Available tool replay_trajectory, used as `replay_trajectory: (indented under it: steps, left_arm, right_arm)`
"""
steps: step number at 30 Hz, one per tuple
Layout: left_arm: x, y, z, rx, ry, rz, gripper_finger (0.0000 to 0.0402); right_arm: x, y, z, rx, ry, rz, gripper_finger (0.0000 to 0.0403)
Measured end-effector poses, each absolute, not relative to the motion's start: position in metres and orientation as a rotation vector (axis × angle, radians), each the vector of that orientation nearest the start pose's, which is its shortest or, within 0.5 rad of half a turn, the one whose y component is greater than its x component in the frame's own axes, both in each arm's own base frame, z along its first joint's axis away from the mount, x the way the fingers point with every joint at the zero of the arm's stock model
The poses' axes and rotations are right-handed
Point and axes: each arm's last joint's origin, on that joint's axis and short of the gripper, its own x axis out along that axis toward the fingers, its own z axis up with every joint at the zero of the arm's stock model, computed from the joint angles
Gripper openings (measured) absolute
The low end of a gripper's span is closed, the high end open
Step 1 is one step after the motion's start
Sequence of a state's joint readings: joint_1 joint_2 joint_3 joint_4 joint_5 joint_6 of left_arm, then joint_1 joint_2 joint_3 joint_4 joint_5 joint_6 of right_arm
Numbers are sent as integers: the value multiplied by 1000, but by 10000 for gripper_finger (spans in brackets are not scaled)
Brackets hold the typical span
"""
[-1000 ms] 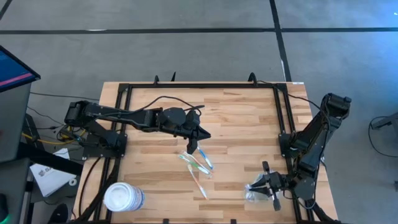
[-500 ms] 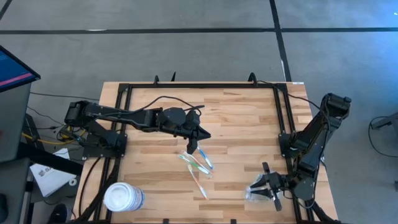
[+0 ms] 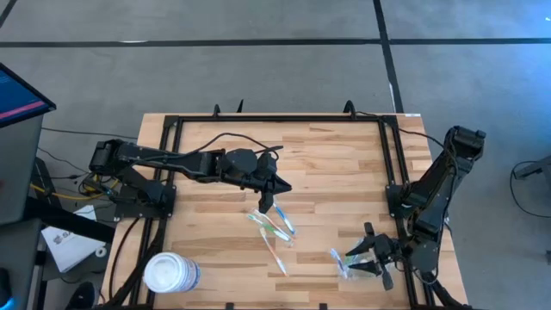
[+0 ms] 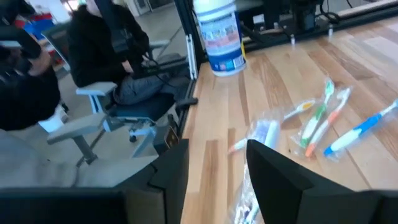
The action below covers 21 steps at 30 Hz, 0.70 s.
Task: Pick & Place toothbrushing station
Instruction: Put the green toothbrush into the transparent organizer
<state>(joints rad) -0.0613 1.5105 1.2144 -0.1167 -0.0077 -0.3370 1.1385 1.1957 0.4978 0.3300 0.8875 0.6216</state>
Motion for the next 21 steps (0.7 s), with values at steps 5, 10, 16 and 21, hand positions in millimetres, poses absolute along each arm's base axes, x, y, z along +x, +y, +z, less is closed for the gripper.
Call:
replay_trajectory:
  steps: [5, 10, 16, 21]
  left_arm:
    - [343, -21, 313, -317, 429, 19, 26]
    - [339, -25, 304, -308, 533, 24, 26]
    - [333, -34, 297, -294, 619, 12, 26]
    - [328, -40, 291, -265, 696, 17, 26]
  right_arm:
    - [113, 192, 224, 314, 212, 201, 149]
    - [112, 181, 252, 286, 129, 218, 138]
    - [113, 164, 287, 168, 21, 198, 122]
    - [117, 145, 301, 125, -28, 150, 116]
